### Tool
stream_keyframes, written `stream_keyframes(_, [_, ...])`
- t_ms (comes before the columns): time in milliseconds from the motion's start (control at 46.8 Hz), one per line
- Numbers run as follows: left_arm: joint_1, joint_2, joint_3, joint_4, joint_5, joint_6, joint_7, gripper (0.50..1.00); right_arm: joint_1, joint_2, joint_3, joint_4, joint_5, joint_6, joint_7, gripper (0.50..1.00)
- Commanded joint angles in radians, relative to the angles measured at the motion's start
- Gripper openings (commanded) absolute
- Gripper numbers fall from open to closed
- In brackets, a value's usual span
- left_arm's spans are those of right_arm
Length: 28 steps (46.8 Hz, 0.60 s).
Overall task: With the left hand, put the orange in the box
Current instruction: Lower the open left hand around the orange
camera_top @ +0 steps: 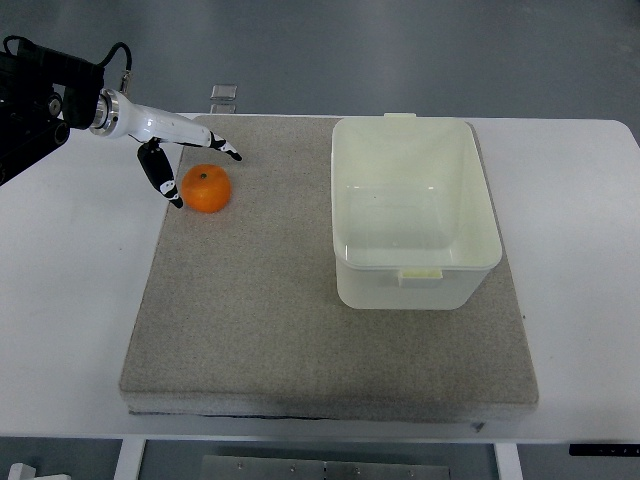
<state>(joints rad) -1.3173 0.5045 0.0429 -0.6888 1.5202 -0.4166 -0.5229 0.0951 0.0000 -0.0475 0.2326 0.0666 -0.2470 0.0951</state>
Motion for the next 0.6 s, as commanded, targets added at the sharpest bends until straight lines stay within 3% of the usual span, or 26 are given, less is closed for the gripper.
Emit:
stream_keyframes(0, [0.016, -0.026, 0.0, 0.037, 0.0, 0.013, 0.0, 0.992, 0.0, 0.0, 0.0, 0.001, 0.001, 0.0, 0.0, 0.944])
stream_keyframes(278, [0.026, -0.063, 0.002, 0.075, 0.0, 0.047, 0.0, 0.992, 0.0, 0.0, 0.0, 0.001, 0.001, 0.0, 0.0, 0.944])
stream_keyframes(576, [0.033, -0.067, 0.014, 0.063, 0.0, 0.035, -0.002, 0.992, 0.0, 0.0, 0.0, 0.001, -0.001, 0.0, 0.0, 0.944])
